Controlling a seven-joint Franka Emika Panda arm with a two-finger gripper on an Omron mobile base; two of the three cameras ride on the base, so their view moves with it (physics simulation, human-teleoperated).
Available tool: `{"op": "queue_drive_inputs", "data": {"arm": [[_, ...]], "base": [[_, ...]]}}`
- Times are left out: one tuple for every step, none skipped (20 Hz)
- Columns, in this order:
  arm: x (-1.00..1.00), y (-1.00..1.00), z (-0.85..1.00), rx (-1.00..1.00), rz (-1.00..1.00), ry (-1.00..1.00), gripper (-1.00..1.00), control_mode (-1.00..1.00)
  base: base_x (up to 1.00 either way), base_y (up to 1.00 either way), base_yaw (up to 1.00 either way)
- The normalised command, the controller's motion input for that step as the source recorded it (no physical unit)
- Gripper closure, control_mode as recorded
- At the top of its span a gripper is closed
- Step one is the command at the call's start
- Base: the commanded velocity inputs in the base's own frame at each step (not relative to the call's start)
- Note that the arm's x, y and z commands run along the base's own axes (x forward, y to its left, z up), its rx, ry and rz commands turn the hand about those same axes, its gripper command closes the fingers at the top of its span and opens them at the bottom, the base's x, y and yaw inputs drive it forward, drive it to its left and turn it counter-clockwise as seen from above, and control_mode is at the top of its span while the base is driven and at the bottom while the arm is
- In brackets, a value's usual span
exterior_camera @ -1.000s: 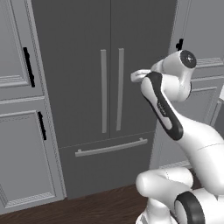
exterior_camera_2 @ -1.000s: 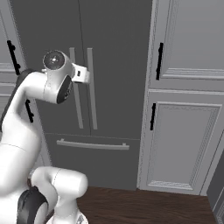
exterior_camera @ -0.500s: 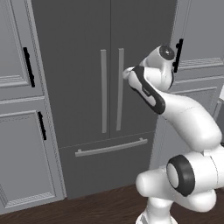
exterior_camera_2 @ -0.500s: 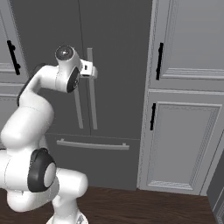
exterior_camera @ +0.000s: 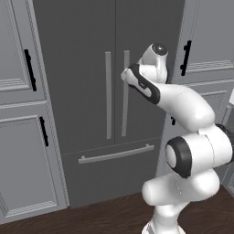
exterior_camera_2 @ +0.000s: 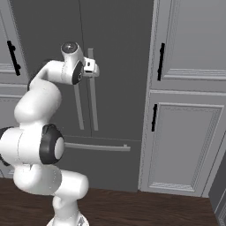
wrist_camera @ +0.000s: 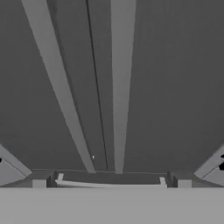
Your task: Grab a lemon wedge from the fridge and one ice cube from the ice bowl, and put them in the glass of lemonade.
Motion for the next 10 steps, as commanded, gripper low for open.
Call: {"op": "queue_drive_inputs", "data": {"arm": [[0.62,0.08,-0.13,-0.02,0.0,0.1,-1.0,-1.0],[0.65,0.0,-0.18,-0.03,0.0,0.09,-1.0,-1.0],[0.65,0.0,-0.21,-0.03,0.0,0.06,-1.0,-1.0],[0.63,0.0,-0.25,-0.01,0.0,0.01,-1.0,-1.0],[0.61,0.0,-0.36,0.0,0.0,0.0,-1.0,-1.0],[0.56,0.0,-0.49,0.0,0.0,0.0,-1.0,-1.0],[0.49,0.0,-0.55,0.0,0.0,0.0,-1.0,-1.0],[0.4,0.0,-0.39,0.0,0.0,0.0,-1.0,-1.0],[0.34,0.0,-0.31,0.0,0.0,0.0,-1.0,-1.0],[0.35,0.0,-0.36,0.0,0.0,0.0,-1.0,-1.0]], "base": [[0.0,0.0,0.0],[0.0,0.0,0.0],[0.0,0.0,0.0],[0.0,0.0,0.0],[0.0,0.0,0.0],[0.0,0.0,0.0],[0.0,0.0,0.0],[0.0,0.0,0.0],[0.0,0.0,0.0],[0.0,0.0,0.0]]}}
